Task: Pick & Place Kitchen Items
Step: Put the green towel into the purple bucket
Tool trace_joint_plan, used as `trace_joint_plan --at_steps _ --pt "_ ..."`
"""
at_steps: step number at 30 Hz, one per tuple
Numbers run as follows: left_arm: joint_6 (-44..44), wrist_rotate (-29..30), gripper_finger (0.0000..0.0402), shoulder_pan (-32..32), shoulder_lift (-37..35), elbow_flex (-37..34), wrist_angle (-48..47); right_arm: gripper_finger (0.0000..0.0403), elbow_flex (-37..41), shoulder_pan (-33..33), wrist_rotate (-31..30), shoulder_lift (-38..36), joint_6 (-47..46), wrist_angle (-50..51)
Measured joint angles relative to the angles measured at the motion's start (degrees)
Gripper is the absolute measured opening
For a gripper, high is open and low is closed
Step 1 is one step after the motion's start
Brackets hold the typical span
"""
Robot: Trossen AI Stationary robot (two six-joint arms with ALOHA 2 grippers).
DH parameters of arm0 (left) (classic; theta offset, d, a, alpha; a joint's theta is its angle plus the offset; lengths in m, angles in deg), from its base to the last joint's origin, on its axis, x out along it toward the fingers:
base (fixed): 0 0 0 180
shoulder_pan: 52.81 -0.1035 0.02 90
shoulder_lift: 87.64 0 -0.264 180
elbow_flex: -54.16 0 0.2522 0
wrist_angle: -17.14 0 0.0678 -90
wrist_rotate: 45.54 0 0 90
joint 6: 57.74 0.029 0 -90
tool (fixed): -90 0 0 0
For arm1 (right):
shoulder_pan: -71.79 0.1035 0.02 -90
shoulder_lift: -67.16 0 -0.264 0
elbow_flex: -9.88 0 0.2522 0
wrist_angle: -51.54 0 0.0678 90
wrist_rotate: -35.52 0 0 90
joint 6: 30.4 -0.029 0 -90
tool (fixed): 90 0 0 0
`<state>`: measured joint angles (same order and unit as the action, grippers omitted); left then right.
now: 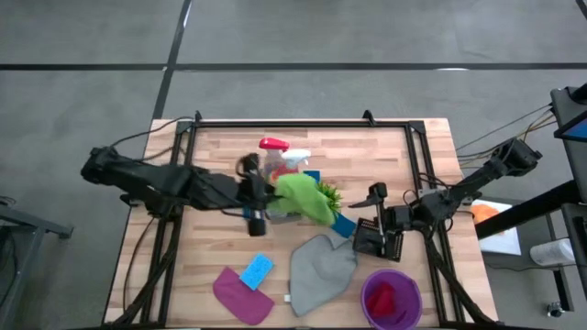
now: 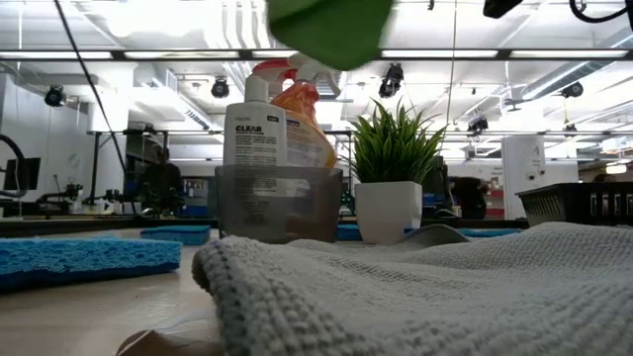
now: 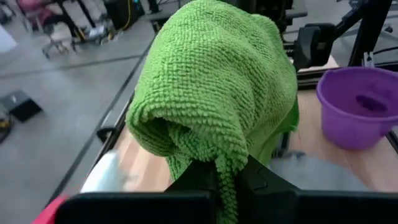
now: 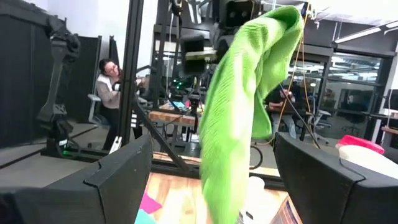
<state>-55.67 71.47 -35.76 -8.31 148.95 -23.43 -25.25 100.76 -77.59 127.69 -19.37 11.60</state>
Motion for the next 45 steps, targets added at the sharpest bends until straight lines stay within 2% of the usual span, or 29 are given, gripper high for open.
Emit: trace_joint_plan --at_steps 8,17,28,35,39,42,45 --pt "4.9 -0.8 0.0006 -0.1 9.7 1.9 12.0 0.033 -2.7 -0.3 0.2 3.1 0.0 0.2" --pt "8.5 -8.1 0.0006 -0.1 17.7 6.9 18.0 0.033 -6.2 -1.0 -0.7 8.8 0.0 0.2" --pt "10.2 -21.3 0.0006 -0.3 21.6 7.1 29.0 0.033 -10.9 -2.3 -1.5 16.1 1.3 0.3" --pt "11.4 -23.2 0.0006 -0.3 22.5 6.0 30.4 0.0327 -13.4 -2.3 -1.5 18.8 3.1 0.3" --pt "11.4 -23.2 0.0013 -0.3 22.4 5.5 30.1 0.0281 -14.0 -2.3 -1.5 19.8 4.5 0.3" --pt "11.5 -23.2 0.0031 -0.3 22.4 5.1 30.2 0.0207 -14.3 -2.3 -1.5 20.1 5.0 0.1" --pt "12.5 -23.3 0.0048 -0.3 22.4 4.4 29.6 0.011 -14.1 -2.1 -1.5 20.1 5.3 0.3"
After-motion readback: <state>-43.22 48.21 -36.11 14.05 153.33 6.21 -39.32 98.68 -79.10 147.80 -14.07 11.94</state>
